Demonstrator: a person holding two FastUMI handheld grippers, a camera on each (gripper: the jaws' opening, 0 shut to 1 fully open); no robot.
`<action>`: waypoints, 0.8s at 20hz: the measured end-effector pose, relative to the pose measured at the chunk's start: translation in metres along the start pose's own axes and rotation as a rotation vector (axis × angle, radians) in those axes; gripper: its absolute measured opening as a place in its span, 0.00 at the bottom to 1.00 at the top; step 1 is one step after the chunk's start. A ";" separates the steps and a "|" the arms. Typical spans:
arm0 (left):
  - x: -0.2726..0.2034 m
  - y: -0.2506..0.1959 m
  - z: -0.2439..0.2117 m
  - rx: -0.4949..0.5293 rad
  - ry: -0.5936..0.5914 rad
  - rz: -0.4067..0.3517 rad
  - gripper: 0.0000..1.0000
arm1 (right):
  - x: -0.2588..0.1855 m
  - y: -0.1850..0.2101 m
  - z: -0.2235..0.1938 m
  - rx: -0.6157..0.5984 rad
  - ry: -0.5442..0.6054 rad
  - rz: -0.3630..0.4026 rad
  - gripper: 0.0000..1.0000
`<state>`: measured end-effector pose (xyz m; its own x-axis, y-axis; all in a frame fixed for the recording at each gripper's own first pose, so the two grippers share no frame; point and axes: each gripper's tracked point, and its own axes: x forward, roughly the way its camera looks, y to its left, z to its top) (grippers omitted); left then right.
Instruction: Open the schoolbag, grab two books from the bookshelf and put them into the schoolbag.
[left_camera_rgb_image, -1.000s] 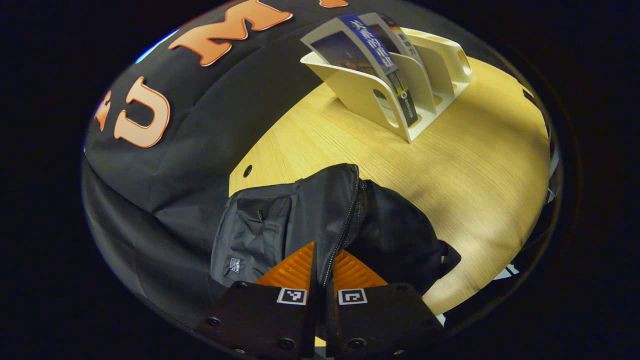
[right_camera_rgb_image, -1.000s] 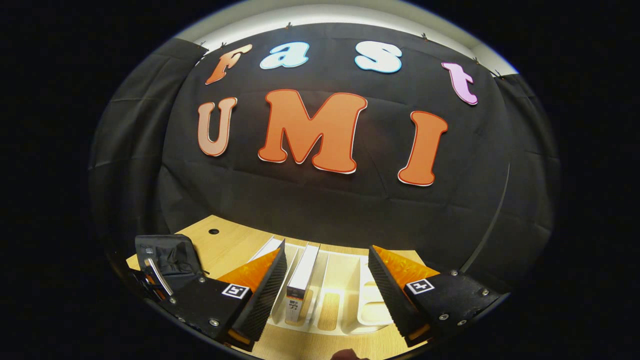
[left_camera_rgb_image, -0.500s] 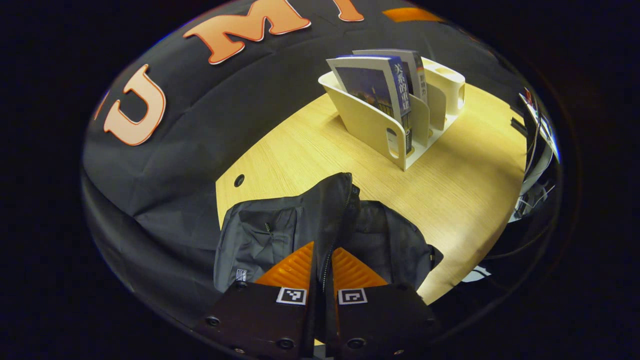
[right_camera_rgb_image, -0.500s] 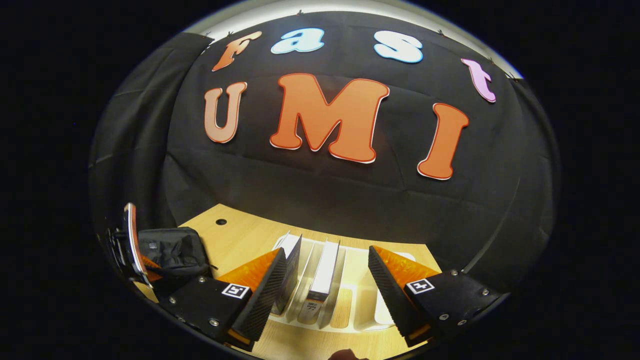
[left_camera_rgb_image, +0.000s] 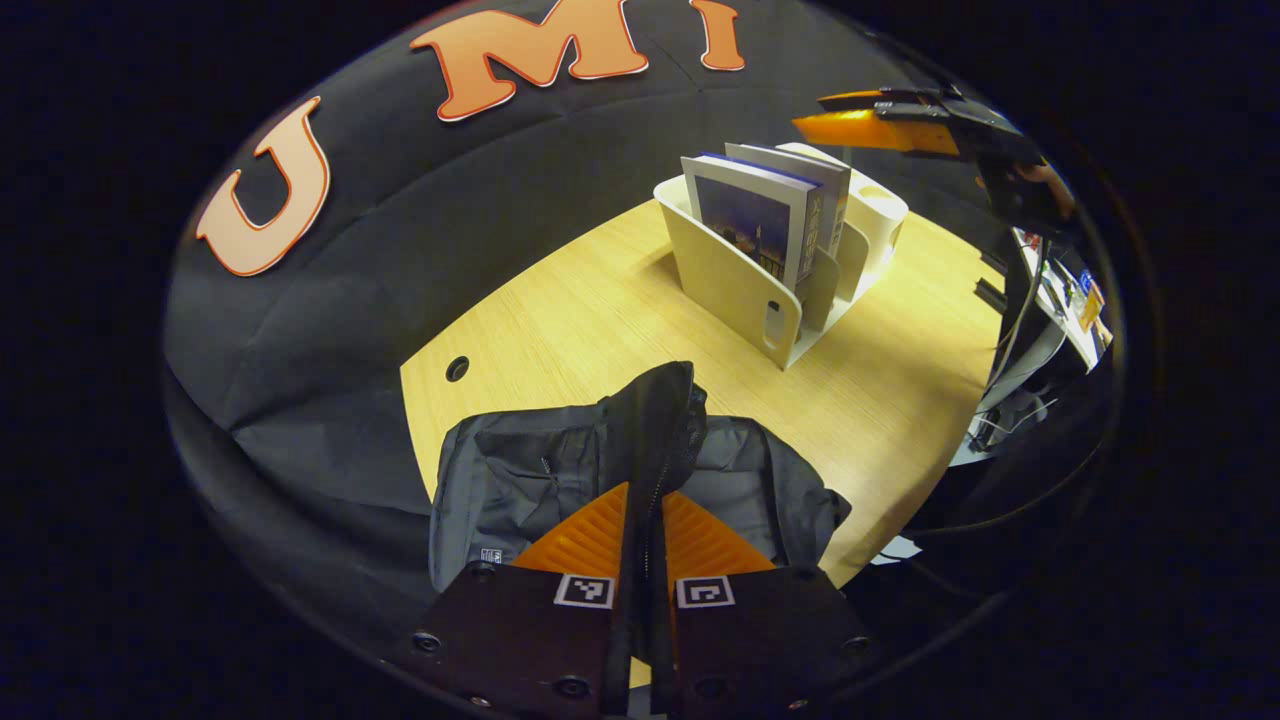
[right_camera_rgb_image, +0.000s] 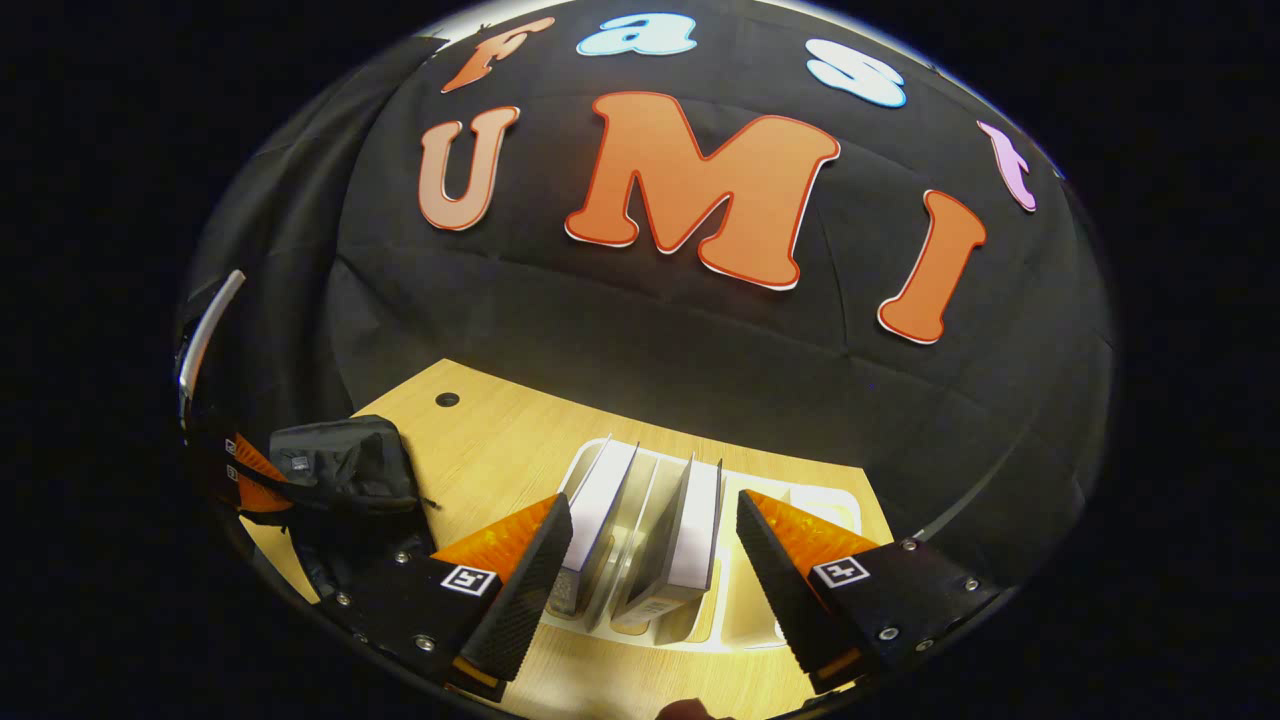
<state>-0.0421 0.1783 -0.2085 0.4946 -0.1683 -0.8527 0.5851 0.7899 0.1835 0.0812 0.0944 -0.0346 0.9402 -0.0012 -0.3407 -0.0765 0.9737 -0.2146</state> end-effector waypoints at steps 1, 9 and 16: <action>-0.001 0.001 0.001 0.002 -0.003 -0.021 0.08 | 0.004 0.004 -0.001 0.008 0.018 0.002 0.99; -0.009 0.025 0.001 -0.059 0.065 -0.157 0.05 | 0.021 0.016 0.000 0.015 0.164 0.011 0.99; -0.009 0.043 0.004 -0.133 0.118 -0.293 0.04 | 0.043 0.035 -0.015 0.045 0.335 0.049 0.99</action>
<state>-0.0193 0.2114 -0.1910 0.2352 -0.3363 -0.9119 0.5987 0.7893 -0.1366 0.1145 0.1249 -0.0706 0.7739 -0.0216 -0.6329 -0.0971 0.9836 -0.1523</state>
